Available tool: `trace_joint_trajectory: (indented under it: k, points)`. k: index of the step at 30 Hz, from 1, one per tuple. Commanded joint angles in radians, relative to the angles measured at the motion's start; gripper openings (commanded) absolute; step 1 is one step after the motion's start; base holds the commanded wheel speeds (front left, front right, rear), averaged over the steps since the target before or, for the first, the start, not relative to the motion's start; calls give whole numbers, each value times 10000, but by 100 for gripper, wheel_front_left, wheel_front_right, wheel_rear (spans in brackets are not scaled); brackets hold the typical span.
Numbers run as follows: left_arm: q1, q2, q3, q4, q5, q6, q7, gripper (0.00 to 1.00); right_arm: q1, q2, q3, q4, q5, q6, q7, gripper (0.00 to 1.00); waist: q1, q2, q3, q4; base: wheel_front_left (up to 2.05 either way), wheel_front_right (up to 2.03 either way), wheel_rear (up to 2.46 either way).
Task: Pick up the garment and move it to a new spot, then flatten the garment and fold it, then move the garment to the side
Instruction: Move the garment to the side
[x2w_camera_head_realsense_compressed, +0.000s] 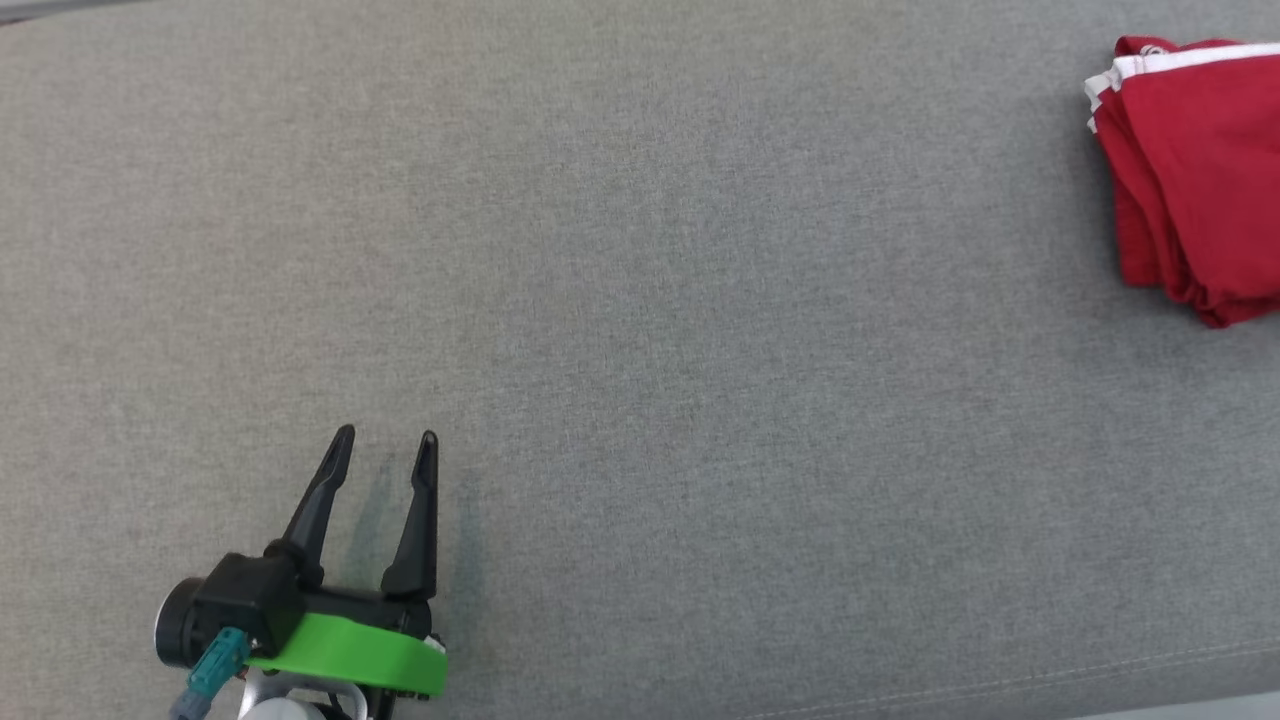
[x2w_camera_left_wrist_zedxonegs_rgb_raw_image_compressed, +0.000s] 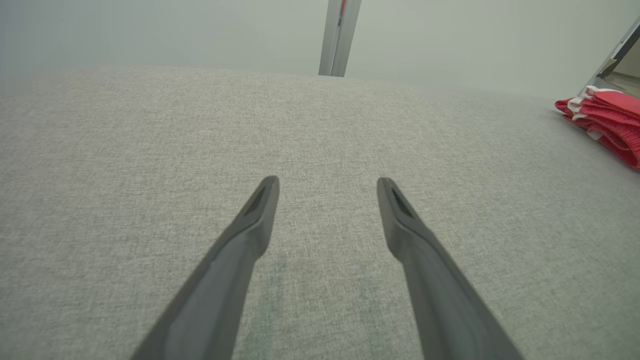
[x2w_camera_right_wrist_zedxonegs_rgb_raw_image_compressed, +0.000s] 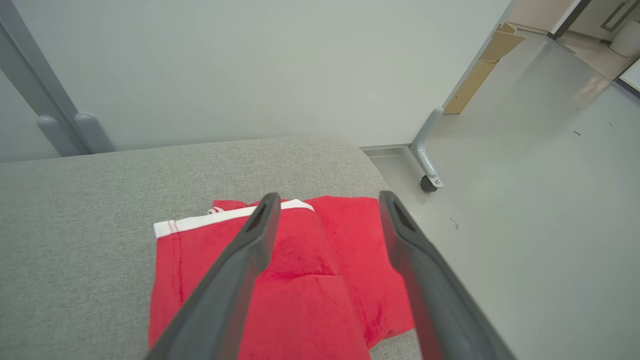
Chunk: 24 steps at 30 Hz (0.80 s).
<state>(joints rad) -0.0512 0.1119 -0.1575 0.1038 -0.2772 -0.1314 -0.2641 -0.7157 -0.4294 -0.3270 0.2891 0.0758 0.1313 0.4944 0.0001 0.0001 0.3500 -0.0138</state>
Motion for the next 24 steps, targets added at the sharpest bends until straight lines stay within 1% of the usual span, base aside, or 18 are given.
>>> trace_joint_trajectory:
  k: [1,2,8,11,14,15,16,19,20,22,24]
  points:
    - [274,-50,183,-2,143,13,2,100,482,64,30,-201,129,-14,-579,100,-1,-1,-972,61,0,0,0]
    - [373,-108,260,10,120,13,2,100,703,99,99,-349,132,-14,-890,100,-1,-1,-1139,93,0,0,0]
    - [1185,-360,837,86,188,13,2,100,2530,817,426,-1261,88,-14,-2890,100,-1,-1,-2353,273,0,0,0]
    - [1591,-448,1010,188,288,13,2,100,3560,1304,473,-1498,27,-14,-3791,100,-1,-1,-2967,387,0,0,0]
    - [1943,-488,1223,305,369,13,2,100,4462,1804,554,-1668,21,-12,-4521,100,-1,-1,-3379,474,0,0,0]
    - [2052,-504,1350,358,399,13,2,100,4801,2102,500,-1720,56,-15,-4852,100,-1,-1,-3507,489,0,0,0]
    - [2109,-514,1425,405,418,13,2,100,5048,2252,538,-1766,-7,-14,-5102,100,-1,-1,-3566,495,0,0,0]
    - [2271,-540,1602,507,498,13,2,100,5896,2889,835,-1656,25,-15,-5955,100,-1,-1,-3759,533,0,0,0]
    - [2314,-541,1668,551,486,13,2,100,6102,2952,964,-1595,-110,-14,-6190,100,-1,-1,-3792,541,0,0,0]
    - [2344,-553,1713,618,418,13,2,100,6516,3341,1068,-1304,-59,-15,-6681,100,-1,-1,-3873,557,0,0,0]
    - [2353,-565,1645,664,394,13,2,100,6879,3515,1356,-965,-282,-11,-7053,100,-1,-1,-3936,604,0,0,0]
